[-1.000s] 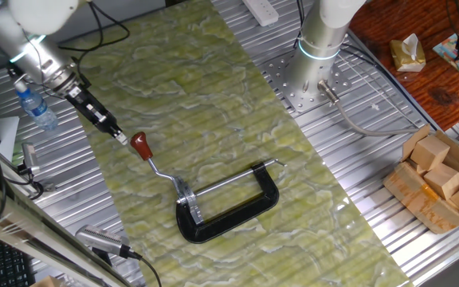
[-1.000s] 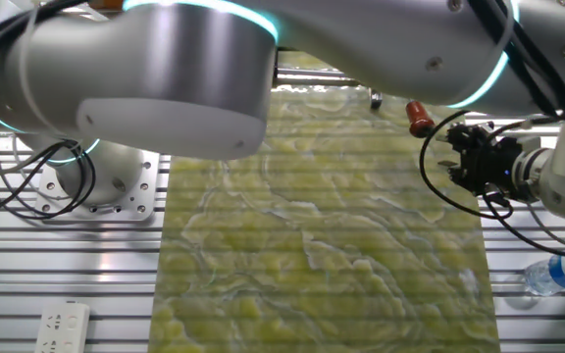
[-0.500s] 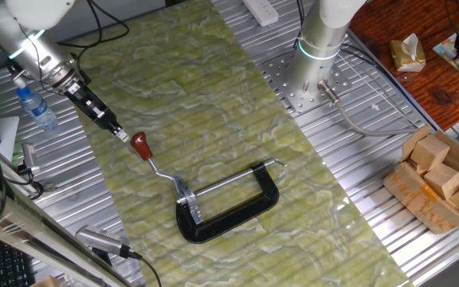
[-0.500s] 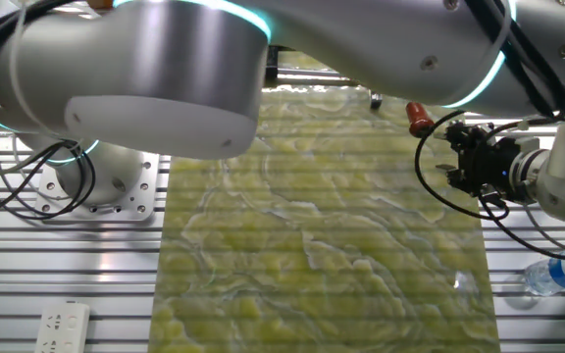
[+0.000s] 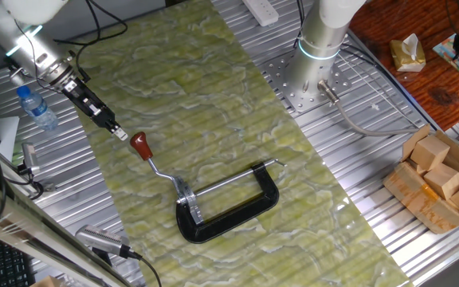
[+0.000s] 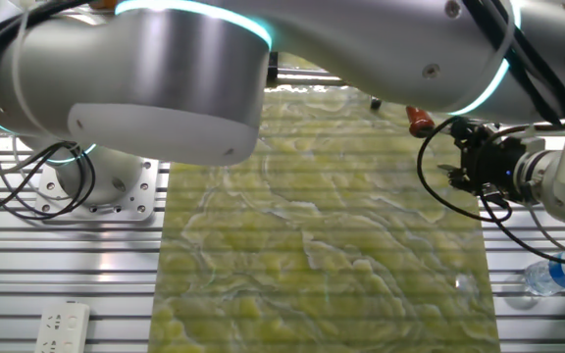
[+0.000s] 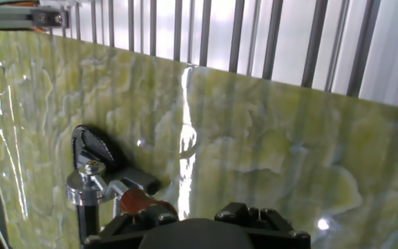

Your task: Pull up the lever

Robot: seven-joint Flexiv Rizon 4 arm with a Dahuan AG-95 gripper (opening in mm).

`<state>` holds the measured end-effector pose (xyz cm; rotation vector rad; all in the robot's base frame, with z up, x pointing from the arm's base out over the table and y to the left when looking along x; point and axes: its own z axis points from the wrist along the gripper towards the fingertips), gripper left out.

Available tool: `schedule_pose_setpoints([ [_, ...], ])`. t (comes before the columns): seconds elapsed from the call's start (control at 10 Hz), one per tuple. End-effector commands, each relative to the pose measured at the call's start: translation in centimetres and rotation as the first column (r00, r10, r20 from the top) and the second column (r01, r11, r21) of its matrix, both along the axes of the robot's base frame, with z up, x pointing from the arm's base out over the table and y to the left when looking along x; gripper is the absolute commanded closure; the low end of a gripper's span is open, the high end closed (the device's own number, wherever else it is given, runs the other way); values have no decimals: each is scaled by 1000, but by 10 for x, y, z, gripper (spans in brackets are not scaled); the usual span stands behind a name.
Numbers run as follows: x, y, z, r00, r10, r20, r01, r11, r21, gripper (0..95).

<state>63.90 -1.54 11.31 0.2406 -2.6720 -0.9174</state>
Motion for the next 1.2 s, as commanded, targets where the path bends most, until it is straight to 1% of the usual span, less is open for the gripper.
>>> schedule_pose_setpoints([
  [0.1, -2, 2, 7, 999, -34, -27, 35, 999, 17, 380],
  [0.4, -5, 10, 15, 997, -64, -53, 65, 998, 25, 380],
  [0.5, -6, 13, 15, 996, -74, -59, 76, 997, 30, 380],
  [0.7, -10, 19, 13, 994, -88, -62, 90, 995, 33, 380],
  [0.8, -13, 24, 10, 993, -99, -64, 101, 994, 36, 380],
  [0.9, -14, 25, 9, 992, -104, -66, 106, 994, 36, 380],
  [1.0, -14, 29, 7, 990, -119, -80, 123, 991, 48, 380],
  [1.1, -14, 30, 6, 989, -123, -84, 127, 991, 52, 380],
  [1.2, -16, 32, 5, 989, -122, -82, 127, 990, 56, 380],
])
